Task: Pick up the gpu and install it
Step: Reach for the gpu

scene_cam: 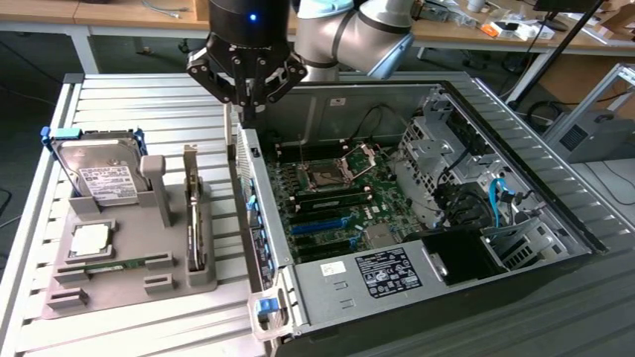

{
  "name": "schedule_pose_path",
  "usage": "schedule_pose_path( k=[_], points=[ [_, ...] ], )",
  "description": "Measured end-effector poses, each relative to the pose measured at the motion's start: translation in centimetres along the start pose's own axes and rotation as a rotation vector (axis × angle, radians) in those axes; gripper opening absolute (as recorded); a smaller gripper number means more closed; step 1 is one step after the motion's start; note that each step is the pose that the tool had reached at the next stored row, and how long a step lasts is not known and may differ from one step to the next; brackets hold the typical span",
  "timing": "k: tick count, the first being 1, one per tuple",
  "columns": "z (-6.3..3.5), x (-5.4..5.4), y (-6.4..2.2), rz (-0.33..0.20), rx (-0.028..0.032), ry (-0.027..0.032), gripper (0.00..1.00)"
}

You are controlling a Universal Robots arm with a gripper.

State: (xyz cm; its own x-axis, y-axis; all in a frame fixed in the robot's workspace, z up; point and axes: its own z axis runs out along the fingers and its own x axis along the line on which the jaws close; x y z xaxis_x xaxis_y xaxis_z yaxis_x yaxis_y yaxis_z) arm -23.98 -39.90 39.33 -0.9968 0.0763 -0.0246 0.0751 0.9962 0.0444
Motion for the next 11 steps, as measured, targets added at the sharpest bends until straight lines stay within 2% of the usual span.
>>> schedule_pose_path(
  k=[11],
  points=[
    [-0.02, 0.43, -0.03, 0.000, 0.0000, 0.0000, 0.10]
  ],
)
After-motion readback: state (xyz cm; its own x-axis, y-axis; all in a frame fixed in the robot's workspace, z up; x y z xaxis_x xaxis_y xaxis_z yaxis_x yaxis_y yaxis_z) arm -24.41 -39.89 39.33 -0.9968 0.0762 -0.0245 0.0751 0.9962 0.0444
